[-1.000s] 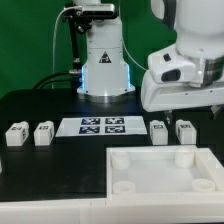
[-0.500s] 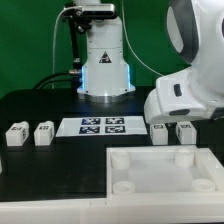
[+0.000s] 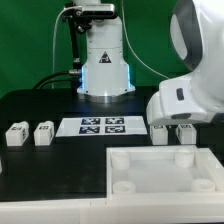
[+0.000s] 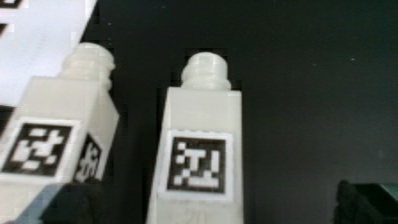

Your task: Assemble one leg

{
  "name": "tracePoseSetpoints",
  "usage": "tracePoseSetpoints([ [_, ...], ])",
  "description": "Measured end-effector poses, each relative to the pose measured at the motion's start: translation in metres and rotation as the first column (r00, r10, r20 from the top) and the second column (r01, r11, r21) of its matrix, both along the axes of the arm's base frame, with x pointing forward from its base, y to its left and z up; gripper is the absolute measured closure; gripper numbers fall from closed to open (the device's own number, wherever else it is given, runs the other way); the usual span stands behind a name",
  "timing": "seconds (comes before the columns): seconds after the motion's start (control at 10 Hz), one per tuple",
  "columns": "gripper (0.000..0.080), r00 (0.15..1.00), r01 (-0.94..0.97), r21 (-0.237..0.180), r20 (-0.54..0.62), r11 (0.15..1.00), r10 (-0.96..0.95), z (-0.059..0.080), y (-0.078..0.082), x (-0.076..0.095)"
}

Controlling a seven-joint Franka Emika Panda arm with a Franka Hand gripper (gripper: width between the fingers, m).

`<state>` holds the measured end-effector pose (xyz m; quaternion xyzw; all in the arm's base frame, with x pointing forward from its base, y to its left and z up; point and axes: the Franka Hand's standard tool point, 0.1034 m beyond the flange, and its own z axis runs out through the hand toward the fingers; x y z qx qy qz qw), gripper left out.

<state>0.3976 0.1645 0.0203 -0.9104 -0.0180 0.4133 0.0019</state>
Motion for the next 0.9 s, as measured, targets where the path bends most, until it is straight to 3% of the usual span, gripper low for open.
tracePoseSetpoints([
  [0.4, 0.0150, 1.000, -0.004, -0.008, -0.005, 1.000, 0.003, -0.0133, 0.0031, -0.0121],
  [0.6, 0.0198, 1.000, -0.003, -0.008, -0.005, 1.000, 0.003, -0.0133, 0.0028, -0.0120],
  [0.7, 0.0374, 1.000, -0.003, -0.008, -0.005, 1.000, 0.003, -0.0134, 0.0028, -0.0121],
  [0.8, 0.0374, 1.000, -0.003, -0.008, -0.005, 1.000, 0.003, -0.0134, 0.0028, -0.0121],
  [0.9, 0.0514, 1.000, -0.004, -0.007, -0.005, 1.000, 0.003, -0.0134, 0.0028, -0.0121],
])
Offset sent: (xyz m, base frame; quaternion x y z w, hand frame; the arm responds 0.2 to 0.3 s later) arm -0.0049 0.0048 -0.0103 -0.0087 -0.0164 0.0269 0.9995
